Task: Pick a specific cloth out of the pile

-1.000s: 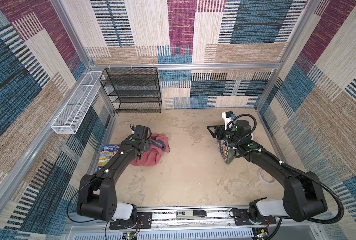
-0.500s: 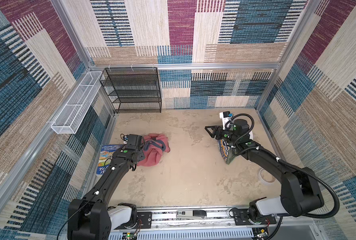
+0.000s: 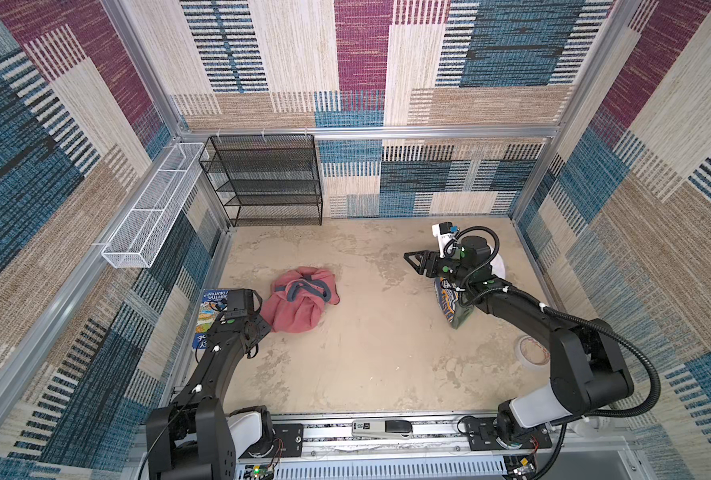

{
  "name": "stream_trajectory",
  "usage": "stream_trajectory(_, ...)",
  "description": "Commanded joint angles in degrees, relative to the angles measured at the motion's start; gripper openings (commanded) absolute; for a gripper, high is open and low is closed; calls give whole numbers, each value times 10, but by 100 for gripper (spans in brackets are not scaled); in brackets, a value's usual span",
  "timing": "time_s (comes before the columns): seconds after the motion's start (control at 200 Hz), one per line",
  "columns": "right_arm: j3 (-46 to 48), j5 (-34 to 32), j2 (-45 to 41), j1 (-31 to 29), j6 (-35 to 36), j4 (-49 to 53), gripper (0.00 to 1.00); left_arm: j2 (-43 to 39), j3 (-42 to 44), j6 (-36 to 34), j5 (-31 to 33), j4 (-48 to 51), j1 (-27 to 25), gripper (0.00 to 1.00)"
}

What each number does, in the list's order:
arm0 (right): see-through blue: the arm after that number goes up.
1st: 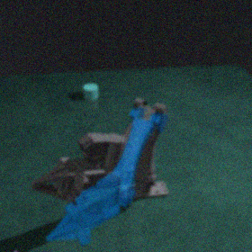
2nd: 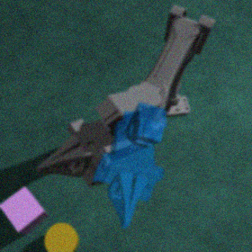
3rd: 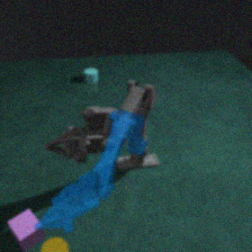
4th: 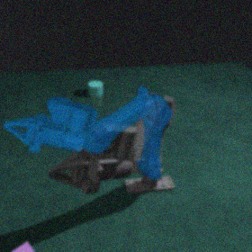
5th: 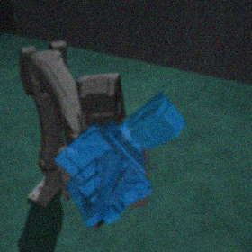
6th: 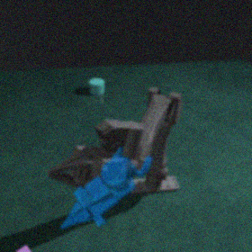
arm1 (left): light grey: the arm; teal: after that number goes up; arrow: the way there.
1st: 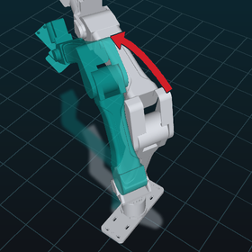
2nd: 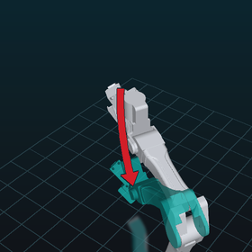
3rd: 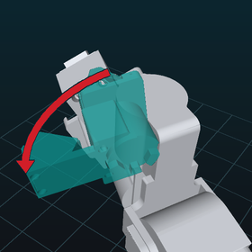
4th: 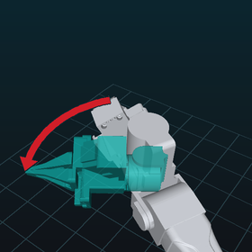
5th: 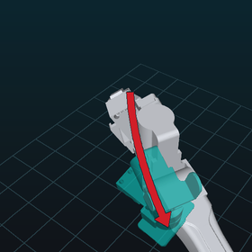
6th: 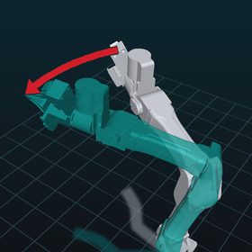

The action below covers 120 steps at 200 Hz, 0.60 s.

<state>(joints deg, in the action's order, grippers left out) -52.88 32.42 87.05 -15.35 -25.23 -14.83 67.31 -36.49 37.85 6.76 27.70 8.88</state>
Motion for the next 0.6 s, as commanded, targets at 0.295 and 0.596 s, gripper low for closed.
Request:
stream_trajectory(0.295, -37, 14, 46, 0, -6, -21, 62, 82, -5, 13, -73, -139, 38, 46)
stream_trajectory(0.596, -60, 13, 69, 0, -5, -16, 62, 154, -21, 2, -84, -179, 39, 44)
